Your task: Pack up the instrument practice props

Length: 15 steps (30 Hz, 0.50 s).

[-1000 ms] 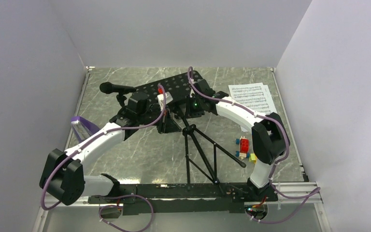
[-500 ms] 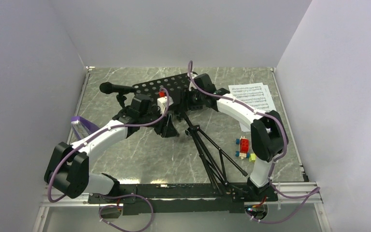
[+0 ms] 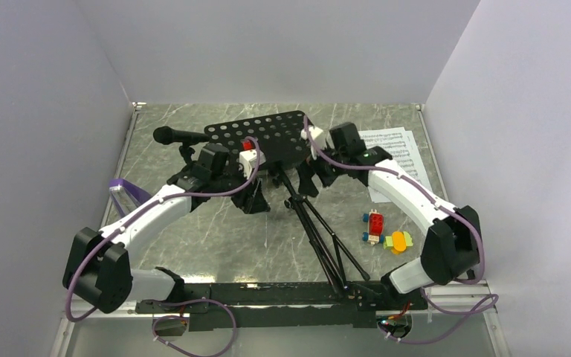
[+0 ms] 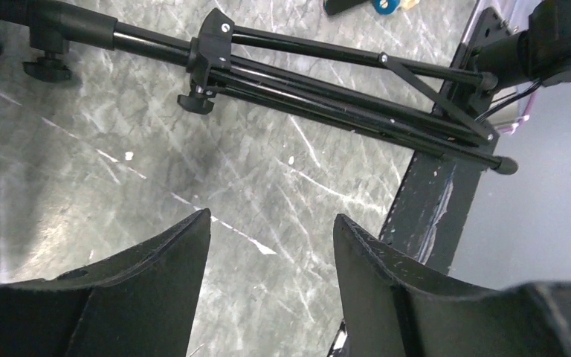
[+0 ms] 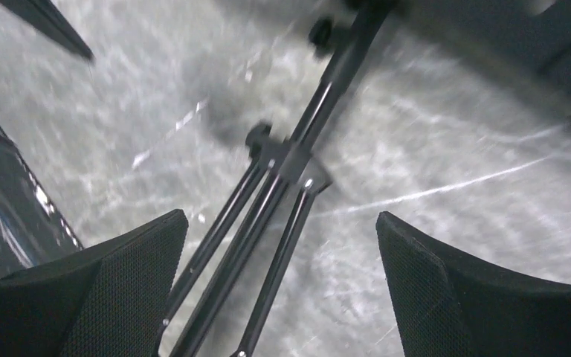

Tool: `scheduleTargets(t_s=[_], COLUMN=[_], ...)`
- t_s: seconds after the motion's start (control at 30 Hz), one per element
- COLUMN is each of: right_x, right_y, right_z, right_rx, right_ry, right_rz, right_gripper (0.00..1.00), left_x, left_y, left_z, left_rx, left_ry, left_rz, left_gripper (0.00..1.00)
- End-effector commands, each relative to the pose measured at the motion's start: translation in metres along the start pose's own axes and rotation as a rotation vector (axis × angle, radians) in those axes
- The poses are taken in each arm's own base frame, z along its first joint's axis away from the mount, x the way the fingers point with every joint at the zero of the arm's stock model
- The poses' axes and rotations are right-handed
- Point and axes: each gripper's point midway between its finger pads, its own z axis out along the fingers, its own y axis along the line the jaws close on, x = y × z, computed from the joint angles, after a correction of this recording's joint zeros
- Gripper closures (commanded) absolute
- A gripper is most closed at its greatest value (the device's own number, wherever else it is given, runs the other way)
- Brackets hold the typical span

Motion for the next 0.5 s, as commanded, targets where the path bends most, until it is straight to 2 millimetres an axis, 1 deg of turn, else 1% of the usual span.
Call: scheduleTargets(t_s=[0.0, 0.1, 0.2, 0.3, 0.47], right_x=[0.061, 0.076, 0.083, 0.092, 0.109], right_y=[0.015, 0.015, 0.019, 0.028, 0.051], right_z=[0.013, 0.025, 0.038, 0.050, 0.066], right_rx=[-0.044, -0.056, -0.082, -0.109, -0.155], right_ry=[0.168, 0.217, 0.255, 0.299, 0.366], right_rz=[-0.005, 0.049, 0.103, 0.134, 0.194], right_gripper=[0.00, 0.00, 0.00, 0.00, 0.00], left_x=[-0.011, -0.019, -0.025, -0.029, -0.039], left_y=[-0.004, -0.007, -0.001, 0.008, 0.015], left_z=[-0.022, -0.037, -0.051, -0.065, -0.085], left_rx=[-0.041, -0.066, -0.132, -0.190, -0.250], left_ry=[-0.004, -0.027, -0.045, -0.067, -0.113], left_rz=[0.122, 0.152, 0.173, 0.191, 0.203], left_gripper=[0.34, 0.34, 0.34, 0.34, 0.33])
